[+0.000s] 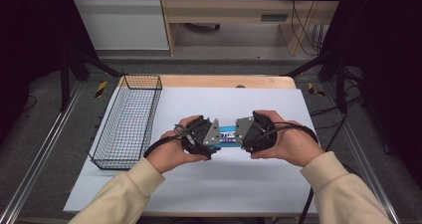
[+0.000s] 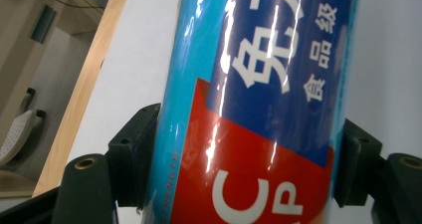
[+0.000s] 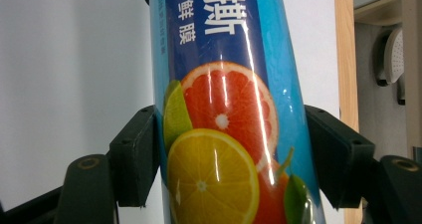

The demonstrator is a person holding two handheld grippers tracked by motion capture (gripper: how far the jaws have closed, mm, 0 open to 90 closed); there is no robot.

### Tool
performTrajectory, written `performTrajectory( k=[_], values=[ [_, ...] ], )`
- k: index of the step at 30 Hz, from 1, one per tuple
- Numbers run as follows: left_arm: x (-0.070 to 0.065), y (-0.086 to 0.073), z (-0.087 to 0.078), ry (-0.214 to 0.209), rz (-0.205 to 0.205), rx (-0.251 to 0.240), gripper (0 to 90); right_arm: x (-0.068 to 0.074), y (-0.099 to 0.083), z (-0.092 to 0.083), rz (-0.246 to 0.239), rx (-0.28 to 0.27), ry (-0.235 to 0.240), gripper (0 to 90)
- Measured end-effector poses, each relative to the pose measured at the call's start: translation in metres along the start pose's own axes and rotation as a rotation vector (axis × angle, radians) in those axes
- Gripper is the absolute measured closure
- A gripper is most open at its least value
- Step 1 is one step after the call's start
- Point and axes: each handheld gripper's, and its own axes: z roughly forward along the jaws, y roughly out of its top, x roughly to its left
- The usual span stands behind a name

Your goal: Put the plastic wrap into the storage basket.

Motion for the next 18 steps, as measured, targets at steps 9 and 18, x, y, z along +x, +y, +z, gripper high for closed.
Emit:
performTrajectory(
  k=[9, 18],
  values=[
    [-0.007, -0.009, 0.008, 0.02, 0.032, 0.042, 28.5, 0.002, -0.001, 0.012, 0.018, -0.036, 0.048, 30.4],
    [-0.014, -0.016, 0.007, 0.035, 0.039, 0.047, 28.5, 0.007, -0.001, 0.021, 0.011, -0.039, 0.066, 30.6]
  ],
)
